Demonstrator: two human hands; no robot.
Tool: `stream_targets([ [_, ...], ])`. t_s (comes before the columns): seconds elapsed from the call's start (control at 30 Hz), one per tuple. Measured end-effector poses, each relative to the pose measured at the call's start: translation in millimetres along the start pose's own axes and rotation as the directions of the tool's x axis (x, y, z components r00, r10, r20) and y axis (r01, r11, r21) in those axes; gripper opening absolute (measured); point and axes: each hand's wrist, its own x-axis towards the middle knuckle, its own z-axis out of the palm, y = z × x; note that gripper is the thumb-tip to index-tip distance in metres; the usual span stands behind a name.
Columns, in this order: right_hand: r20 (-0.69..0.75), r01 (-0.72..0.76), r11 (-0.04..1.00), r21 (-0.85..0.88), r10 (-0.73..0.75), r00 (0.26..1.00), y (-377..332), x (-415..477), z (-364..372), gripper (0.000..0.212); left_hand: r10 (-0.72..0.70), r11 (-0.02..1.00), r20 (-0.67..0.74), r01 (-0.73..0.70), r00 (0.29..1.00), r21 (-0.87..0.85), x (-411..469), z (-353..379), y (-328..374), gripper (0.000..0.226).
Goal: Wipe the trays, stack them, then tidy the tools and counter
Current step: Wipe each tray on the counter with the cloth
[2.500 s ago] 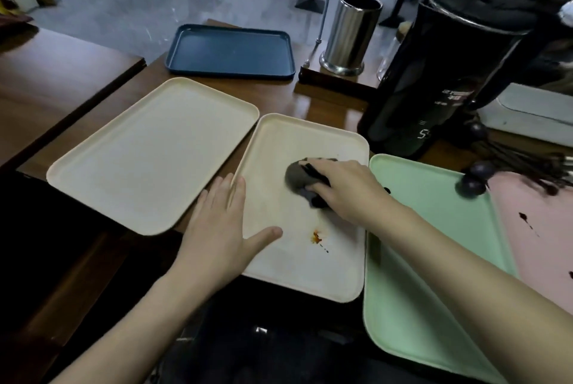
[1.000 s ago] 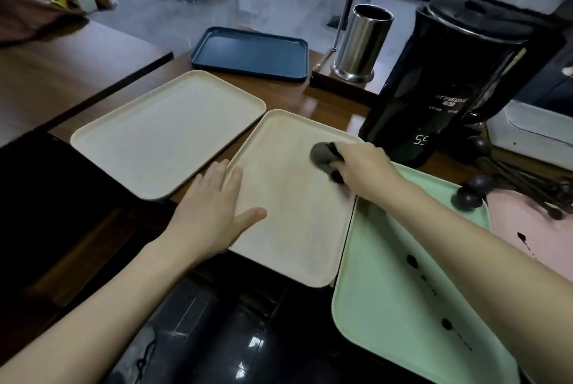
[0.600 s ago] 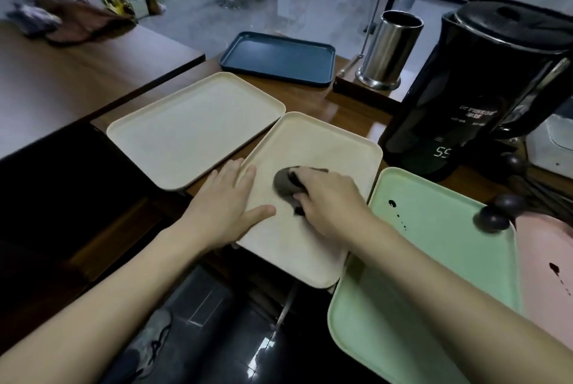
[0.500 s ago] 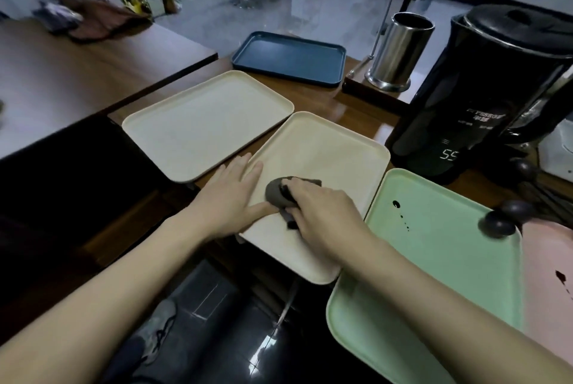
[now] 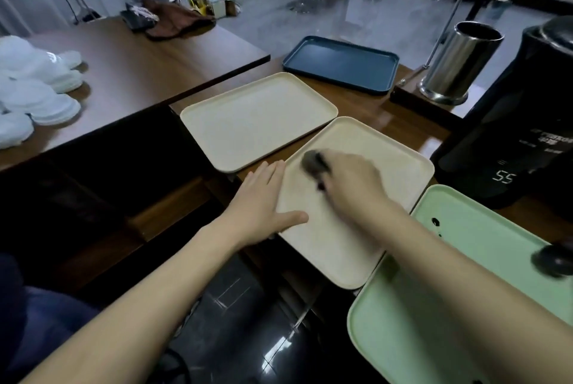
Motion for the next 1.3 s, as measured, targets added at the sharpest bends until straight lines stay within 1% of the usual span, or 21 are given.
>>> stream_targets([
  [0.03,0.033,0.117,0.993,0.028,-0.118,0.992,-15,-20,5,0.016,0.006,1.0,-0.011,-0.006,1.0,-0.008,0,0,0,0.118],
  [0.07,0.055,0.186,0.982,0.045,-0.188,0.981,-21,-37,6,0.018,0.011,1.0,-0.009,-0.012,1.0,-0.016,0,-1,0,0.119],
  [0.1,0.075,0.206,0.978,0.04,-0.208,0.975,-14,-41,5,0.022,0.017,1.0,0.003,-0.017,1.0,-0.021,0,-2,0,0.119],
  [0.17,0.078,0.131,0.991,0.005,-0.131,0.988,13,-17,2,0.022,0.025,1.0,0.015,-0.025,1.0,-0.01,0,-3,-2,0.118],
  [0.23,-0.002,-0.047,0.999,-0.027,0.047,0.999,40,19,-1,0.015,0.032,0.999,0.022,-0.031,0.999,-0.015,0,-2,-3,0.118],
  [0.27,-0.044,-0.099,0.994,-0.048,0.096,0.994,46,30,1,0.013,0.032,0.999,0.015,-0.032,0.999,-0.029,0,-2,-4,0.118],
  [0.33,-0.088,-0.123,0.989,-0.086,0.115,0.989,48,38,12,0.011,0.036,0.998,0.0,-0.036,0.999,-0.049,0,-1,-6,0.117],
  [0.43,-0.045,-0.134,0.988,-0.081,0.13,0.99,51,36,14,0.008,0.031,0.996,-0.022,-0.032,0.999,-0.082,-7,0,-13,0.115],
  [0.5,-0.052,-0.167,0.984,-0.064,0.164,0.985,46,35,5,0.006,0.026,0.995,-0.029,-0.029,0.999,-0.1,-12,1,-16,0.113],
  [0.53,-0.057,-0.152,0.987,-0.049,0.149,0.987,38,30,3,0.009,0.025,0.994,-0.02,-0.027,0.999,-0.106,-12,0,-16,0.113],
  [0.57,-0.049,-0.083,0.996,-0.027,0.082,0.995,23,22,3,0.016,0.022,0.994,-0.009,-0.023,1.0,-0.109,-10,-1,-16,0.114],
  [0.6,-0.013,0.023,1.0,0.004,-0.023,1.0,6,10,6,0.022,0.022,0.993,-0.004,-0.022,1.0,-0.114,-8,-1,-17,0.115],
  [0.67,0.094,0.22,0.973,0.068,-0.225,0.97,-26,-17,16,0.031,0.024,0.988,-0.009,-0.025,1.0,-0.154,-5,-2,-15,0.117],
  [0.73,0.127,0.278,0.957,0.082,-0.287,0.949,-38,-26,18,0.035,0.022,0.981,-0.022,-0.026,1.0,-0.194,-6,-2,-17,0.118],
  [0.8,0.111,0.226,0.973,0.053,-0.23,0.967,-25,-13,17,0.031,0.031,0.982,-0.021,-0.035,0.999,-0.187,-8,-1,-18,0.117],
  [0.87,0.026,0.083,0.996,-0.018,-0.082,0.996,1,16,15,0.023,0.036,0.984,-0.009,-0.037,0.999,-0.174,-8,-1,-20,0.117],
  [0.97,-0.071,-0.126,0.991,-0.04,0.123,0.99,33,54,10,0.016,0.029,0.982,-0.02,-0.032,0.999,-0.188,-8,0,-21,0.115],
  [1.07,-0.088,-0.188,0.982,-0.037,0.184,0.979,30,56,11,0.016,0.029,0.981,-0.026,-0.034,0.999,-0.191,-7,1,-20,0.116],
  [1.13,-0.072,-0.098,0.994,-0.041,0.095,0.993,10,36,10,0.019,0.025,0.982,-0.026,-0.03,0.999,-0.188,-7,0,-19,0.115],
  [1.23,0.035,0.168,0.986,0.02,-0.169,0.985,-23,-9,15,0.03,0.031,0.98,-0.035,-0.037,0.999,-0.194,-8,-1,-17,0.115],
  [1.3,0.077,0.214,0.974,0.07,-0.22,0.973,-21,-18,14,0.032,0.035,0.98,-0.034,-0.041,0.999,-0.197,-9,-2,-16,0.114],
])
